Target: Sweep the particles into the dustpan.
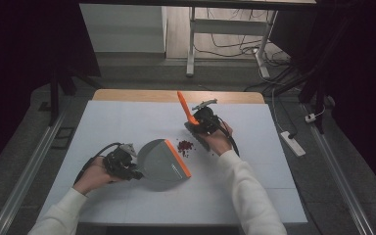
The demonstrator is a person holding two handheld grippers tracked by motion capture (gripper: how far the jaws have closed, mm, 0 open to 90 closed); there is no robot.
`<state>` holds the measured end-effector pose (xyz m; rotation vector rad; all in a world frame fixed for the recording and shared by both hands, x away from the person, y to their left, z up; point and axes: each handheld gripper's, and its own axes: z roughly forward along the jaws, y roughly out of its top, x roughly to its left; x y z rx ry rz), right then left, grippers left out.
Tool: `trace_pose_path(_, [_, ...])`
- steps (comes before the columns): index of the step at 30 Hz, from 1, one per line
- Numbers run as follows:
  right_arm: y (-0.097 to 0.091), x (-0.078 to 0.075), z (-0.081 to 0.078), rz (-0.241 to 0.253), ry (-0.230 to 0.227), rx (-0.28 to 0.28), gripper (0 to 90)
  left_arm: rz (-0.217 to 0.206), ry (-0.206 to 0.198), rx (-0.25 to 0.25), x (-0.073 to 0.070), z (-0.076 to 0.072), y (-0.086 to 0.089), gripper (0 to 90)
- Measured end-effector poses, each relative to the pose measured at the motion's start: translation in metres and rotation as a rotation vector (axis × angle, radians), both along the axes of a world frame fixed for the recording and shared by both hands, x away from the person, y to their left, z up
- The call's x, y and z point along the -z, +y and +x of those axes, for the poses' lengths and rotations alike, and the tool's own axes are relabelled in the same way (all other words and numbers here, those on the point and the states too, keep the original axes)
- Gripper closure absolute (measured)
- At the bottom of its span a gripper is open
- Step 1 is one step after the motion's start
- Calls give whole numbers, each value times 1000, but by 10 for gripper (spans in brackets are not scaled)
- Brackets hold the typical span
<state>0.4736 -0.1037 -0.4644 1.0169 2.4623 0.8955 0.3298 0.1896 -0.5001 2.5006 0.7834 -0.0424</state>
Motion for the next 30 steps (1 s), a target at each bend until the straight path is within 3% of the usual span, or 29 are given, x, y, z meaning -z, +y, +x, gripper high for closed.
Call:
trace_pose_path(18, [14,15,0,19,51,-28,698,-2,5,-6,0,0,-2,615])
trace_pose_path(30, [32,18,-13,12,67,-98,698,-6,14,-6,0,1,-3,615])
